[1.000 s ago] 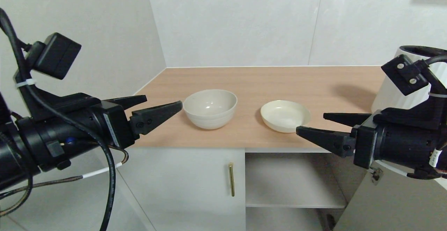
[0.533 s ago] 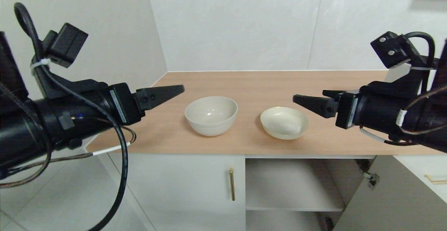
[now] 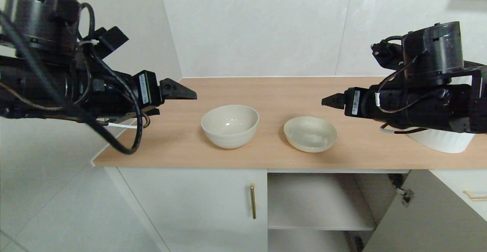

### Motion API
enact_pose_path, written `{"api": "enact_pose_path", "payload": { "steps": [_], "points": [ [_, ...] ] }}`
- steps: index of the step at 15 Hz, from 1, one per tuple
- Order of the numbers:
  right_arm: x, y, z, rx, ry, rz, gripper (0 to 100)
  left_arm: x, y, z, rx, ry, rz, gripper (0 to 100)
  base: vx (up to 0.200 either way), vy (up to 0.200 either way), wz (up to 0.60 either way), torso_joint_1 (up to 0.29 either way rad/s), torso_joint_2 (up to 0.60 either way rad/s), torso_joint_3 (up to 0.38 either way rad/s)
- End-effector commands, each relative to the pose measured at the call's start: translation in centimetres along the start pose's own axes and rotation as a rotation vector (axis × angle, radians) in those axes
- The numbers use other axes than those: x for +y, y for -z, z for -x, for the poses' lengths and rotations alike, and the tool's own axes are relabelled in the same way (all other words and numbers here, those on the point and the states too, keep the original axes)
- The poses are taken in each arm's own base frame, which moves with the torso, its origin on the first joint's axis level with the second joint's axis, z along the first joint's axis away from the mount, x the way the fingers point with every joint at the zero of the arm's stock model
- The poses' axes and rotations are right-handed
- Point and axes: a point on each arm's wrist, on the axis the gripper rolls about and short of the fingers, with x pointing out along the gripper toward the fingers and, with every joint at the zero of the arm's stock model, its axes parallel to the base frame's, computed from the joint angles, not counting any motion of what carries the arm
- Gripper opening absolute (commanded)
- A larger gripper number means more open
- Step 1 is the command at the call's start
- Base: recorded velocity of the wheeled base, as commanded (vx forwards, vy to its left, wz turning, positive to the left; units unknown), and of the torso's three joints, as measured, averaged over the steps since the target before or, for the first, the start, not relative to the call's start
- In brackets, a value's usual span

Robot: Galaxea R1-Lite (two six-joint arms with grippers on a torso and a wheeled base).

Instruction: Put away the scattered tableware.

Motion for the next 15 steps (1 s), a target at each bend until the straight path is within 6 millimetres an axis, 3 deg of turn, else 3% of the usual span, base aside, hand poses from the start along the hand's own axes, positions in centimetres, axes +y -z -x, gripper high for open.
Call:
{"api": "enact_pose_path", "payload": {
  "steps": [1,5,15],
  "points": [
    [-0.2,0.4,-0.8,0.016,0.019,0.004,100,0.3,-1.9,-4.7,0.023,-0.052,0.080,100,0.000,0.000,0.00,0.000,0.00,0.000],
    [-0.1,1.2,-2.3,0.036,0.068,0.012,100,1.5,-1.5,-9.6,0.026,-0.248,0.072,100,0.000,0.000,0.00,0.000,0.00,0.000],
    [-0.1,1.4,-2.5,0.043,0.069,0.012,100,1.0,0.1,-14.1,0.074,-0.311,0.014,100,0.000,0.000,0.00,0.000,0.00,0.000]
  ]
}}
